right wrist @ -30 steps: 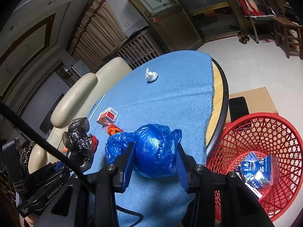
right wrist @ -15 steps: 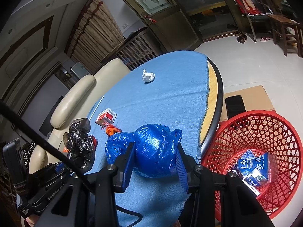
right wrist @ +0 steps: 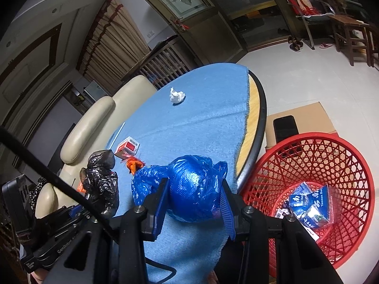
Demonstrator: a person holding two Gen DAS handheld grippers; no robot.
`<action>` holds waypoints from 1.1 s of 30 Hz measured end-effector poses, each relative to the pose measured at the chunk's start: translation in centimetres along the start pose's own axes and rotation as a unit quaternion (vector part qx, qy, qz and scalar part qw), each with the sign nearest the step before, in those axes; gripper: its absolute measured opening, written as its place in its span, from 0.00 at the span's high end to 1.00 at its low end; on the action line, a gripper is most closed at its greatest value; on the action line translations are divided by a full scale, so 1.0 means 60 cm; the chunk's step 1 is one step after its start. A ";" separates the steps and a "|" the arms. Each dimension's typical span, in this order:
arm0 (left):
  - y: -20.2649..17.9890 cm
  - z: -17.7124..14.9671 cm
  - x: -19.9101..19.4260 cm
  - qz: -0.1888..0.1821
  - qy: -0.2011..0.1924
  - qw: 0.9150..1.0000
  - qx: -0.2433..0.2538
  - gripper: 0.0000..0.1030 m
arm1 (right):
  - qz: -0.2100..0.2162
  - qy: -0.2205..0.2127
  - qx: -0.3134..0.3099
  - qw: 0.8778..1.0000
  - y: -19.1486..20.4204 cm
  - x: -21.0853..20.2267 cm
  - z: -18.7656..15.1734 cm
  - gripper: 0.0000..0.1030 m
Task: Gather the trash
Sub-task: 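Hold the blue bag in the right tool and black bag in the left tool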
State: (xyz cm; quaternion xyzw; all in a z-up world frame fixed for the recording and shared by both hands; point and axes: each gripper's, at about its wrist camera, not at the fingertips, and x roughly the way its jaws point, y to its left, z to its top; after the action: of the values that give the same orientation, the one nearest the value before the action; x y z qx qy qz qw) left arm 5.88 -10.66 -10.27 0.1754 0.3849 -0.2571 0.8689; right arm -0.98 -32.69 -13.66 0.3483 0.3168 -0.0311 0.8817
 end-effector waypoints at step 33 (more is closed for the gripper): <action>-0.024 -0.019 0.018 -0.033 0.036 0.999 0.004 0.78 | -0.003 0.023 0.017 1.000 -0.022 0.016 -0.022 0.58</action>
State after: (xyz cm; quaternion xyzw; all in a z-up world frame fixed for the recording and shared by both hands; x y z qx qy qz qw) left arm 5.01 -11.56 -11.98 0.1753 0.4203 -0.2811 0.8448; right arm -1.31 -32.70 -15.74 0.3628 0.3378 -0.0313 0.8679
